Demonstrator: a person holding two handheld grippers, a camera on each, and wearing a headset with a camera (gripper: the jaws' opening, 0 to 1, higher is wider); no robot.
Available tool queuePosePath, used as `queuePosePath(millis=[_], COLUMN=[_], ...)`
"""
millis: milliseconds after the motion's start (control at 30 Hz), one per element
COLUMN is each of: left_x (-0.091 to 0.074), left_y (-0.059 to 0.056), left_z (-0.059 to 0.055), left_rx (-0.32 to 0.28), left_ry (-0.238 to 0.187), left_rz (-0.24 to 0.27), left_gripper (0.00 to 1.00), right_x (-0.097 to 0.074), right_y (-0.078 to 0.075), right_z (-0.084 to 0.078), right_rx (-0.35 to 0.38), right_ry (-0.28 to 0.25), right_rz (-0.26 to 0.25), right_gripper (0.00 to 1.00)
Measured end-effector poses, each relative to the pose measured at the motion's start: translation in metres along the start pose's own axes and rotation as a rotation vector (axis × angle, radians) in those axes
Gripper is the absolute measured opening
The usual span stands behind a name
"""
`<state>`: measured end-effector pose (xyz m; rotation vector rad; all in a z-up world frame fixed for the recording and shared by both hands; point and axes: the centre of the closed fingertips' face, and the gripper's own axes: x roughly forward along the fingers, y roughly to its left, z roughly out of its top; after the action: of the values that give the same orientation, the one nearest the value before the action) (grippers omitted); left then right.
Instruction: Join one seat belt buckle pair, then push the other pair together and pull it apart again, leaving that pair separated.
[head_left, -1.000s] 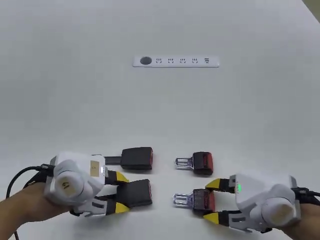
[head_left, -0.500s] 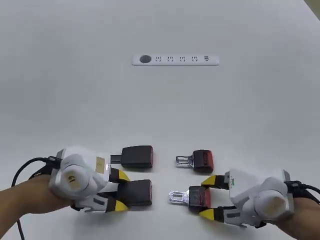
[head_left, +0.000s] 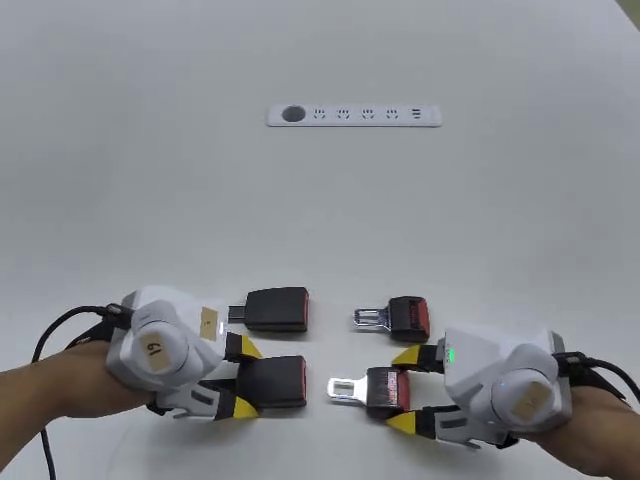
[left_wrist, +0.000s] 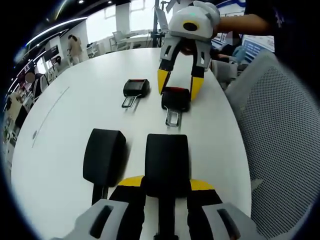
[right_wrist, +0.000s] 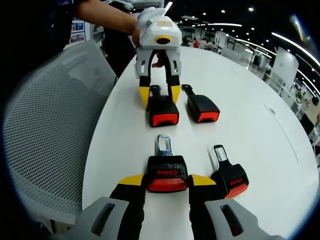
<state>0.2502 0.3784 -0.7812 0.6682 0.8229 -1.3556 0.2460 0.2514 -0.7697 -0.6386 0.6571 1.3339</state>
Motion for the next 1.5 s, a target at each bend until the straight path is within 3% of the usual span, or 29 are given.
queuePosePath(millis=[1000,1500], left_x=[0.000,0.000], left_y=[0.001,0.000], left_z=[0.000,-0.001], left_rx=[0.021,0.022], left_ry=[0.011,0.019], left_rz=[-0.015,-0.016], left_gripper=[0.32,0.32], right_x=[0.026,0.029], right_y=[-0.001,-0.002], right_z=[0.033,0.031], right_rx=[-0.058,-0.086], right_ry=[-0.034,-0.034], right_rz=[0.041,0.056], right_gripper=[0.30,0.29])
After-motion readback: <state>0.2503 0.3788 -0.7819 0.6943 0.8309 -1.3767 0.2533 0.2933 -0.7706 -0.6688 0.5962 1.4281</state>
